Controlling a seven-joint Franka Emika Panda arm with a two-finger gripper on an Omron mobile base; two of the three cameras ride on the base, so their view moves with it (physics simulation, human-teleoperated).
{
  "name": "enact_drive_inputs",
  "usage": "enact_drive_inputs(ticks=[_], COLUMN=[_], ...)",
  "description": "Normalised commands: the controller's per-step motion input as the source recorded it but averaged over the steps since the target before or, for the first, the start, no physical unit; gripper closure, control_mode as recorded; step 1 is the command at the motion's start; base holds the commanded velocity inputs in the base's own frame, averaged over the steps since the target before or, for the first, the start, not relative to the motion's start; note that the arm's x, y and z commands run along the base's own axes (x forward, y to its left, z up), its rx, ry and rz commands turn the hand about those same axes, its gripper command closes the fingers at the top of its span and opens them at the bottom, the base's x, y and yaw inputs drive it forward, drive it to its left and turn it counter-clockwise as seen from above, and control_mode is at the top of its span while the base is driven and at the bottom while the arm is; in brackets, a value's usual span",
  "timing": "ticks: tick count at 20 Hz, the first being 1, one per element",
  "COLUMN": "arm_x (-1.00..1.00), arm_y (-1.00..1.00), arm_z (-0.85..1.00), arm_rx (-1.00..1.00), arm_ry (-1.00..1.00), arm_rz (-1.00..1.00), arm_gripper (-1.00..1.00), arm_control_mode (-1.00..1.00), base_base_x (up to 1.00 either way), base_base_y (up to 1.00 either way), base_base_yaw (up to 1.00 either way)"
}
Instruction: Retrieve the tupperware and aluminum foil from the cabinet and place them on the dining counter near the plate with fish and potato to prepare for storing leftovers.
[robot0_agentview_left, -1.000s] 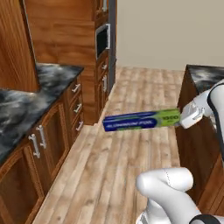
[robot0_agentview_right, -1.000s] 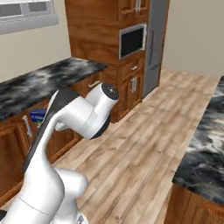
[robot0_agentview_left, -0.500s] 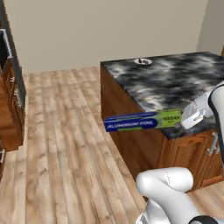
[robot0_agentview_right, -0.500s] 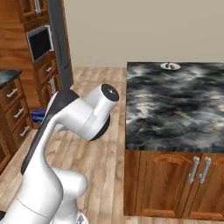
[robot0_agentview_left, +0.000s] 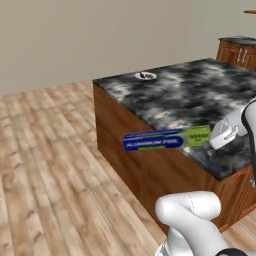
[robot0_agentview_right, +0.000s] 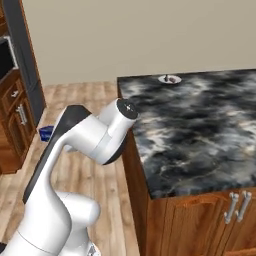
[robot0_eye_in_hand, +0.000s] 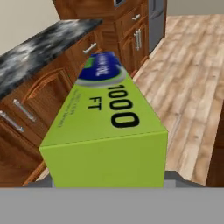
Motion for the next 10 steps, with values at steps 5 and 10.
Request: enact_drive_inputs(ticks=[5,10], arm_x=[0.00,0.00], arm_y=[0.00,0.00], arm_z=[0.00,0.00], arm_rx=[0.00,0.00], arm_ry=[0.00,0.00], arm_rz=[0.00,0.00], arm_gripper=[1.00,1.00], arm_control_mode=[1.00,1.00], base_base_x=[1.00,1.00], base_base_y=[0.86,1.00], base_base_yaw=[-0.32,-0.29])
